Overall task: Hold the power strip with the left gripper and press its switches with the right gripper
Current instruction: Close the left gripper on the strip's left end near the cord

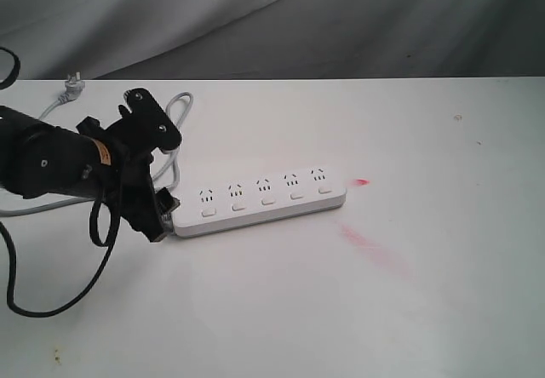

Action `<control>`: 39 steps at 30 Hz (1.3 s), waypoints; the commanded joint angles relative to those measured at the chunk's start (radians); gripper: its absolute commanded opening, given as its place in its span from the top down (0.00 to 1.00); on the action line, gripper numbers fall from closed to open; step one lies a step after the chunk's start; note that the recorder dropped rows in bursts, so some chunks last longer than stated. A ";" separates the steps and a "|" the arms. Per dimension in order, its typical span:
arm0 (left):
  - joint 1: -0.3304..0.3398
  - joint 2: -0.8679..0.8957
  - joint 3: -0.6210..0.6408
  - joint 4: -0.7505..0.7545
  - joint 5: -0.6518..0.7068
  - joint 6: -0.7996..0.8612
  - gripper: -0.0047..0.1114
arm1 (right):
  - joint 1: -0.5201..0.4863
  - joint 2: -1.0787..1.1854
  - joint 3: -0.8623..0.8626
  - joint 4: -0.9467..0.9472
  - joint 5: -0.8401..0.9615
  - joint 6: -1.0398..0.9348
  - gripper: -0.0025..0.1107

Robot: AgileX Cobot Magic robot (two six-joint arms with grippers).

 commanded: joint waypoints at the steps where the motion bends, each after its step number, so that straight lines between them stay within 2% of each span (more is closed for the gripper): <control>1: -0.008 0.000 -0.005 -0.269 0.048 0.281 0.36 | -0.007 -0.005 0.003 -0.008 0.002 0.004 0.98; 5: -0.008 0.000 -0.005 -0.590 0.097 0.652 0.36 | -0.007 -0.005 0.003 -0.008 0.002 0.004 0.98; 9: -0.008 0.000 -0.007 -0.715 0.077 0.805 0.36 | -0.007 -0.005 0.003 -0.008 0.002 0.004 0.98; 13: -0.006 0.002 -0.042 -0.718 0.091 0.800 0.36 | -0.007 -0.005 0.003 -0.008 0.002 0.004 0.98; 18: 0.043 0.054 -0.136 -0.718 0.241 0.805 0.35 | -0.007 -0.005 0.003 -0.008 0.002 0.004 0.98; 22: 0.075 0.097 -0.179 -0.718 0.302 0.805 0.35 | -0.007 -0.005 0.003 -0.008 0.002 0.004 0.98; 25: 0.087 0.109 -0.191 -0.718 0.302 0.805 0.33 | -0.007 -0.005 0.003 -0.008 0.002 0.004 0.98; 29: 0.087 0.109 -0.191 -0.709 0.268 0.873 0.22 | -0.007 -0.005 0.003 -0.008 0.002 0.004 0.98; 32: 0.087 0.109 -0.191 -0.696 0.268 0.903 0.16 | -0.007 -0.005 0.003 -0.008 0.002 0.004 0.98; 37: 0.087 0.131 -0.191 -0.682 0.271 0.913 0.16 | -0.007 -0.005 0.003 -0.008 0.002 0.004 0.98; 39: 0.087 0.145 -0.191 -0.682 0.280 0.965 0.16 | -0.007 -0.005 0.003 -0.008 0.002 0.004 0.98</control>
